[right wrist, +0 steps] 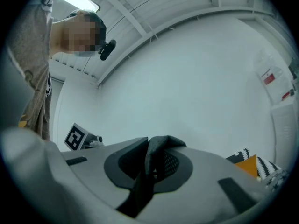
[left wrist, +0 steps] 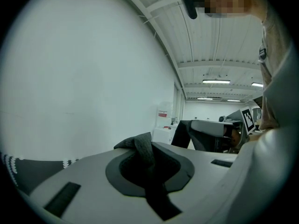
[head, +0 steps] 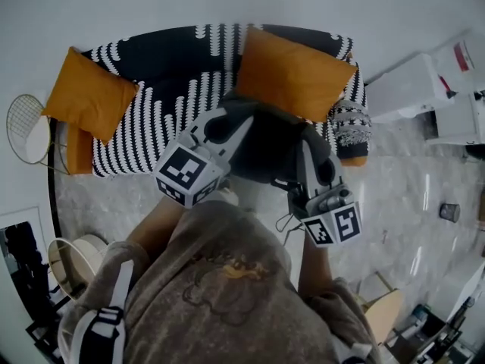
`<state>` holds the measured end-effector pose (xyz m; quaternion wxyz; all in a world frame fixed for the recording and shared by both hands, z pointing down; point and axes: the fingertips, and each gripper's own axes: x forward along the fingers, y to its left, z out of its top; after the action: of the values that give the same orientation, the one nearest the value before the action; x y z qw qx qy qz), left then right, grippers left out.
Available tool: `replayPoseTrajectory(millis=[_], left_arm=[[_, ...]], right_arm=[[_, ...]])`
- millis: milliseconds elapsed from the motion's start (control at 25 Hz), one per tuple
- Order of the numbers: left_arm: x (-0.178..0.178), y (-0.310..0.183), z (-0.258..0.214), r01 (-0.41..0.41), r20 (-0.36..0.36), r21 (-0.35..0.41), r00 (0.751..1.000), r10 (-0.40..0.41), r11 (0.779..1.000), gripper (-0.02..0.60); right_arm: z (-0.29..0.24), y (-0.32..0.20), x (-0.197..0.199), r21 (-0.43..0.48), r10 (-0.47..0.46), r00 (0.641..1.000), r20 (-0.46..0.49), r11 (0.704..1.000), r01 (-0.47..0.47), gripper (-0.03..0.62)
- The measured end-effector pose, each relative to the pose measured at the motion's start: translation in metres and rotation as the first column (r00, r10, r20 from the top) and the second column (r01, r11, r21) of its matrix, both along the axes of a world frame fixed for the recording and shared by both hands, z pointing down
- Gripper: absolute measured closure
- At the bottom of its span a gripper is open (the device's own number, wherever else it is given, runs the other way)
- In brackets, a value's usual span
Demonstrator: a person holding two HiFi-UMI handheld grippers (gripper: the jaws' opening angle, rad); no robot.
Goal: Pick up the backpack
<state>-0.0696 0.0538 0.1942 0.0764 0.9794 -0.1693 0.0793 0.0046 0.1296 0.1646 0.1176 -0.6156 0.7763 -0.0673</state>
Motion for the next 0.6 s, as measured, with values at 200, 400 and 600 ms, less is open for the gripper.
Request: replayPoseTrajectory(millis=[200, 400, 600], left_arm=[[-0.012, 0.041, -0.005, 0.033, 0.001, 0.026, 0.999, -0.033, 0.999, 0.551], [-0.026, 0.075, -0.009, 0.091, -0.01, 0.023, 0.996, -0.091, 0.996, 0.551], [-0.037, 0.105, -0.018, 0.14, -0.026, 0.03, 0.99, -0.139, 0.99, 0.551]], right_arm=[[-0.003, 0.04, -0.01, 0.019, -0.05, 0.999, 0.01, 0.999, 0.05, 0.562], [-0.007, 0.07, -0.021, 0.028, -0.111, 0.994, -0.008, 0.993, 0.111, 0.562], [-0.017, 0.095, -0.027, 0.045, -0.172, 0.984, -0.054, 0.984, 0.175, 0.562]])
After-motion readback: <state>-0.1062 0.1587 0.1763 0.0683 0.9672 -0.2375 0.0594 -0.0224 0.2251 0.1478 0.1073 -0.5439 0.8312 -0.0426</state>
